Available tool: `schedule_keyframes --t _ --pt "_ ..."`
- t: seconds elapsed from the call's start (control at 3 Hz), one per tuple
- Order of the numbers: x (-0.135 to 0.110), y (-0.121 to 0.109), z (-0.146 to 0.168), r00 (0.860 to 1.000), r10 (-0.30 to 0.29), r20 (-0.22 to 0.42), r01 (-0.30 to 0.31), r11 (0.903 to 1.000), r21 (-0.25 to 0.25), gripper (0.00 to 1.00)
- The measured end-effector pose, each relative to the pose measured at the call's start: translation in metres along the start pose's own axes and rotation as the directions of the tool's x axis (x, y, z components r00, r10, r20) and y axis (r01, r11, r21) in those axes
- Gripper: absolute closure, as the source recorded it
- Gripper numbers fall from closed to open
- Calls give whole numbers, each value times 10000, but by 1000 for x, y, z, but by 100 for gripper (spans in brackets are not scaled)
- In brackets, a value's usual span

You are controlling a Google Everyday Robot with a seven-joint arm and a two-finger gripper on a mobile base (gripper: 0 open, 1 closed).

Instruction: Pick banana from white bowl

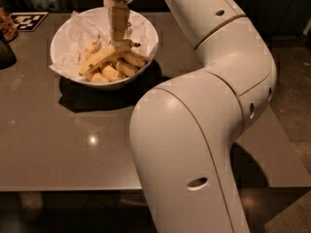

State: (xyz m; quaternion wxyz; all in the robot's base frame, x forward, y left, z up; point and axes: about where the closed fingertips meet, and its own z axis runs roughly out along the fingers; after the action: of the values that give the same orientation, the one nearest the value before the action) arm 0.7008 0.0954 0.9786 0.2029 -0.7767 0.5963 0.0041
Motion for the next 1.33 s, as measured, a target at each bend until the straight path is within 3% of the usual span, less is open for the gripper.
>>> schedule_keyframes --t 0.33,0.67,1.33 --pt "-3 -5 21 9999 -112 -123 109 9997 -238 25" --pt "5 -4 39 9993 -13 -378 -8 9985 -551 36" --pt "31 7 69 9951 309 -938 -424 9915 -1230 35"
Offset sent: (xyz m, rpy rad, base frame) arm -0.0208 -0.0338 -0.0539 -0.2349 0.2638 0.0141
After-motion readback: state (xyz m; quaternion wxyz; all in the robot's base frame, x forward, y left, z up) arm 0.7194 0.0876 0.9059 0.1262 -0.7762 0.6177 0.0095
